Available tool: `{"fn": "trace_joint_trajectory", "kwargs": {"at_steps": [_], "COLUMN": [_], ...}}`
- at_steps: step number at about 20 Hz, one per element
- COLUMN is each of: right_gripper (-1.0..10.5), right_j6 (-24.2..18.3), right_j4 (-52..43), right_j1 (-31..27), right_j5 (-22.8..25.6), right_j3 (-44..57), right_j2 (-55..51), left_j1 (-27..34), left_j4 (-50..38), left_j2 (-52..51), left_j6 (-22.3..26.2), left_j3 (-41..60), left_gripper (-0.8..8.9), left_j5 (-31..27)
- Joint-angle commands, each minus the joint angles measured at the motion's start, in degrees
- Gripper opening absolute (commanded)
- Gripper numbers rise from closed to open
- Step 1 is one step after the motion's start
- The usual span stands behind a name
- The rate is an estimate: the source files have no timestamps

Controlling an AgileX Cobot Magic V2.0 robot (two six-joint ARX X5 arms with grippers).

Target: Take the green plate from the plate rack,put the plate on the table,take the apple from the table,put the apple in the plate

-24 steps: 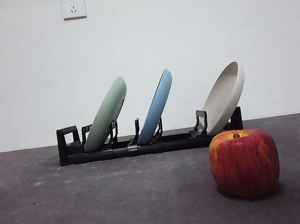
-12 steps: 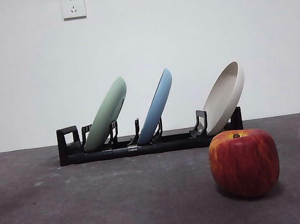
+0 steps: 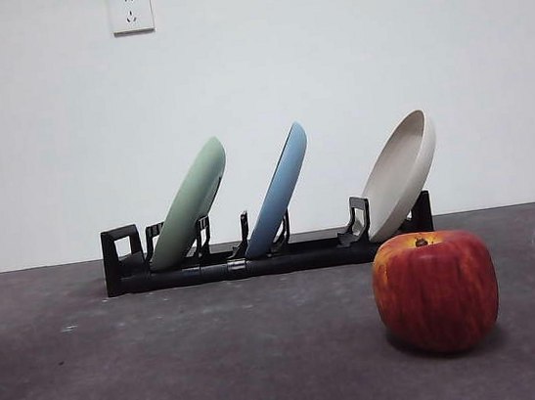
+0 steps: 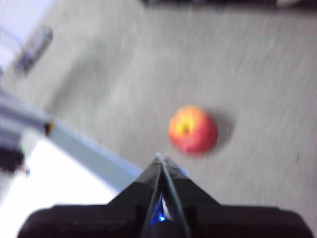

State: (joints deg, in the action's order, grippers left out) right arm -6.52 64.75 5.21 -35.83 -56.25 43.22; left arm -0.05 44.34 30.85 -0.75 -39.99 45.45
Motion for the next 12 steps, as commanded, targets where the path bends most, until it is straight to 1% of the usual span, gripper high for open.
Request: {"fn": "trace_joint_trajectory", "kwargs": {"at_steps": [1, 2, 3, 4, 5, 6, 7, 8, 12], "right_gripper": [-0.1, 0.1, 0.1, 1.0, 2.9, 5.1, 6.5, 7.2, 7.2], "right_j6": [-3.5, -3.5, -3.4, -3.4, -3.2, -2.5, -2.1, -1.7, -1.5], "right_j4": [1.9, 1.9, 1.7, 1.6, 1.6, 1.6, 1.6, 1.6, 1.7], "right_j1": [0.1, 0.1, 0.1, 0.1, 0.1, 0.1, 0.1, 0.1, 0.1], "right_j5": [0.0, 0.0, 0.1, 0.2, 0.2, 0.2, 0.2, 0.2, 0.2], "right_j3": [0.0, 0.0, 0.0, 0.0, 0.0, 0.0, 0.0, 0.0, 0.0], "right_j2": [0.5, 0.5, 0.5, 0.6, 0.5, 0.5, 0.5, 0.6, 0.6], "left_j1": [0.0, 0.0, 0.0, 0.0, 0.0, 0.0, 0.0, 0.0, 0.0], "left_j4": [2.1, 2.5, 2.7, 2.7, 2.9, 3.3, 3.7, 3.9, 3.9], "left_j2": [0.1, 0.1, 0.1, 0.1, 0.1, 0.1, 0.1, 0.1, 0.1], "left_j6": [2.8, 2.8, 2.7, 2.7, 2.5, 2.5, 2.5, 2.5, 2.5], "left_j3": [0.1, 0.1, 0.1, 0.1, 0.1, 0.1, 0.1, 0.1, 0.1], "left_gripper": [0.01, 0.18, 1.22, 2.96, 4.74, 5.61, 5.66, 5.66, 5.66], "left_j5": [-0.6, -0.7, -0.8, -1.1, -1.8, -2.0, -1.9, -1.9, -1.9]}}
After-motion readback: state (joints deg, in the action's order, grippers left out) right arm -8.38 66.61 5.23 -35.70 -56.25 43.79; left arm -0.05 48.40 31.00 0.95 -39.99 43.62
